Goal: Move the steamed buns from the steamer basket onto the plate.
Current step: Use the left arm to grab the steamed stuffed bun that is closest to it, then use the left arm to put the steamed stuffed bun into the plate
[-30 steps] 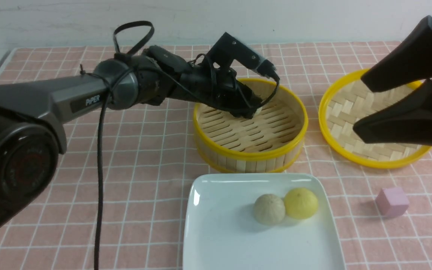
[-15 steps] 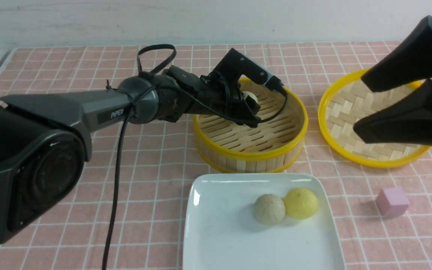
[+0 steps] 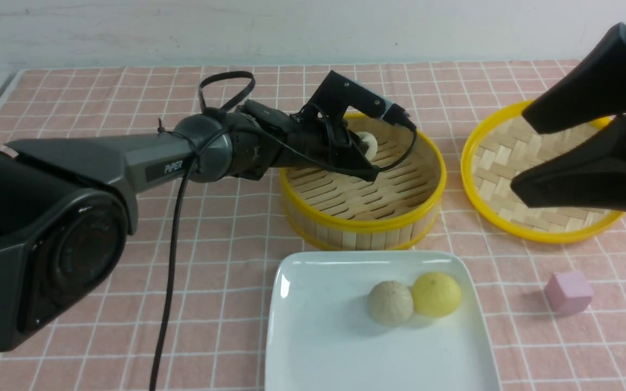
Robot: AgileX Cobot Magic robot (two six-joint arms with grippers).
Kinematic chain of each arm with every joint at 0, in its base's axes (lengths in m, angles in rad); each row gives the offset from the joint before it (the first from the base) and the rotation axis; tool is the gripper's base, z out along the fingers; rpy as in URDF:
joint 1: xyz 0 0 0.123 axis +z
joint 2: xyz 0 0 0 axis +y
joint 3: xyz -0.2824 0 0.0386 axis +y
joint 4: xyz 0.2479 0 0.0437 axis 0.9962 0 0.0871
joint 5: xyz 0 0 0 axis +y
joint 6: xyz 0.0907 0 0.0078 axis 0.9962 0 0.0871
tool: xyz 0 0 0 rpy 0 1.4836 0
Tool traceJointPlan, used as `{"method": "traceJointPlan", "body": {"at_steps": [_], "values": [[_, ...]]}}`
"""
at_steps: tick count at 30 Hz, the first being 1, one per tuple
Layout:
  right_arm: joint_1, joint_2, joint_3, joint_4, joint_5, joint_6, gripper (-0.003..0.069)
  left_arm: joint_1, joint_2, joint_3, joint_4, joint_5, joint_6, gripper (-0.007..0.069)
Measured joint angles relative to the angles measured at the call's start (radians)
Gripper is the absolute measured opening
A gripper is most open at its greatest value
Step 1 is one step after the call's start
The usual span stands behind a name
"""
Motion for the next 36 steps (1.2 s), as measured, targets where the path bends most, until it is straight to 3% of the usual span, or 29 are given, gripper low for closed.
{"method": "traceJointPlan", "body": {"at_steps": [11, 19, 24, 25, 30, 36], "values": [[0.0, 0.0, 0.0, 0.0, 0.0, 0.0, 0.0487, 0.0, -0.155, 0.01, 0.038, 0.015, -0.007, 0.0027], [0.0, 0.0, 0.0, 0.0, -0.003, 0.0, 0.0486, 0.084, -0.368, 0.11, 0.117, 0.099, -0.145, 0.0029], [0.0, 0.0, 0.0, 0.0, -0.007, 0.0, 0.0486, 0.193, -0.513, 0.181, 0.264, 0.283, -0.289, 0.0031], [0.0, 0.0, 0.0, 0.0, -0.007, 0.0, 0.0486, 0.221, -0.562, 0.189, 0.333, 0.378, -0.349, 0.0031], [0.0, 0.0, 0.0, 0.0, -0.008, 0.0, 0.0486, 0.246, -0.66, 0.19, 0.493, 0.659, -0.506, 0.0031], [0.0, 0.0, 0.0, 0.0, -0.01, 0.0, 0.0486, 0.246, -0.685, 0.19, 0.562, 0.927, -0.592, 0.0031]]}}
